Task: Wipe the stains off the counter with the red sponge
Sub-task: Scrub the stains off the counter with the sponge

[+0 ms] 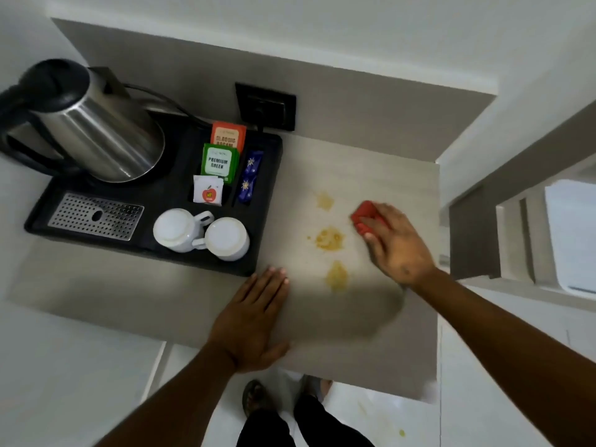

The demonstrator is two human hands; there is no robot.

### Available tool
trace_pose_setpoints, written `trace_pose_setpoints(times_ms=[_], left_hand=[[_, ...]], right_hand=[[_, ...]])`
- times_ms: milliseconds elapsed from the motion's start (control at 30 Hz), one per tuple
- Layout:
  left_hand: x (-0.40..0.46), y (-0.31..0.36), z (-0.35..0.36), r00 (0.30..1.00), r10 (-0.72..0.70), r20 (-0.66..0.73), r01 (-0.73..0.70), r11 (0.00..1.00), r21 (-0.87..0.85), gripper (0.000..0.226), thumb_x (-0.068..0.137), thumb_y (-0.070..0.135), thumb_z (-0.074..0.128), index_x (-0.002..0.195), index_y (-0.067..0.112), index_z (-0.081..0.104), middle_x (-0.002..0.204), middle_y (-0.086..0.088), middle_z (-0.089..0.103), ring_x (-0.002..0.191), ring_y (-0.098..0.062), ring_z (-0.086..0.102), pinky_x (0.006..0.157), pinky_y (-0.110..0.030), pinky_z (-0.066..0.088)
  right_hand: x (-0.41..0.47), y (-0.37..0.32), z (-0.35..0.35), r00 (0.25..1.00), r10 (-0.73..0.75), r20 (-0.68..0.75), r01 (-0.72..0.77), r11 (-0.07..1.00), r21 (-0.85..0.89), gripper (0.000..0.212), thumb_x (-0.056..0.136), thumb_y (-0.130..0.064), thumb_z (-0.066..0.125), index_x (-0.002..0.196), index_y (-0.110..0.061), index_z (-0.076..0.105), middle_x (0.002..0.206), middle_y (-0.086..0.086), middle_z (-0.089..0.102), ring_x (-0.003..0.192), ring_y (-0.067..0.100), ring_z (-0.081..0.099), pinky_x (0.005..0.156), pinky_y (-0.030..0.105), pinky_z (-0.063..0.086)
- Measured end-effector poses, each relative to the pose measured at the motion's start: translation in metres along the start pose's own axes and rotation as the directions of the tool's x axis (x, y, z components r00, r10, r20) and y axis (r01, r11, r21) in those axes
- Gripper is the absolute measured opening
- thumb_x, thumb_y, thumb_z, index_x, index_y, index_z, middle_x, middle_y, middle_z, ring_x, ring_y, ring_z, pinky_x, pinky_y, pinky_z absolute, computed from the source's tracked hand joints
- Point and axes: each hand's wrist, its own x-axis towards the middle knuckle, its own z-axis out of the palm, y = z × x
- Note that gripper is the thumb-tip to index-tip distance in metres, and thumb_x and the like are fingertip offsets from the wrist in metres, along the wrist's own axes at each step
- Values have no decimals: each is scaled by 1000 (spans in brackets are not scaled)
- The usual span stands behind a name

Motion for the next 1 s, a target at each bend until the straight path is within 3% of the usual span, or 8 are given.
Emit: trace_pose_setpoints(times_ms=[100,167,300,467,600,700,867,1000], left_hand=[[0,2,-2,1000,-7,14,7,1000,-4,102,91,66,51,163,6,11,172,-16,10,160,-31,1,127,-53,13],[-1,2,-3,1000,-15,26,16,1000,-5,101,92,67,49,163,5,12,172,-16,10,160,-31,1,128,-53,14],[-1,2,-4,999,-17,33,18,1000,-6,100,93,70,44,163,7,11,173,-15,10,160,-30,1,127,-51,11],[-3,3,-1,999,-13,43,15,999,-37,100,94,72,41,164,10,5,174,-12,7,160,-29,0,127,-50,9],[-1,1,-2,1000,-15,20,16,999,-31,103,91,69,49,164,9,9,173,-13,10,160,-30,3,126,-51,11],[-1,3,-5,999,-29,36,30,999,-30,103,91,70,48,163,8,10,173,-13,11,160,-29,2,126,-51,11],[-2,4,-7,998,-34,49,36,999,-27,103,92,72,46,164,9,7,173,-13,9,160,-28,1,127,-50,10],[-2,4,-5,999,-25,28,26,1000,-18,102,92,71,46,164,10,8,173,-12,11,160,-29,3,127,-50,11]], right_hand=[[39,28,-13,981,189,-29,-190,981,-24,51,99,-40,38,136,-13,60,147,24,49,132,48,44,115,53,35],[78,22,-13,974,221,-42,-222,975,-10,52,97,-41,38,139,-16,57,149,21,48,133,46,42,117,48,33],[126,-28,4,996,91,-24,-90,995,45,45,99,-35,47,138,-16,59,150,15,50,136,42,41,119,43,30],[81,-24,5,971,-234,44,233,972,31,39,101,-31,50,131,-10,64,144,15,57,136,39,45,117,49,36],[104,9,-13,997,-76,-34,77,997,13,36,97,-25,51,123,-7,69,135,21,62,128,45,50,115,48,38],[146,-15,-13,999,-37,-31,39,998,52,33,99,-22,54,127,-11,68,134,19,64,125,43,53,113,41,37],[137,-76,11,952,-297,78,285,948,144,30,96,-27,62,124,-18,71,137,12,63,128,37,53,114,41,37],[56,-56,11,869,-485,95,453,859,241,30,94,-36,66,120,-23,73,135,4,66,131,26,53,114,39,38]])
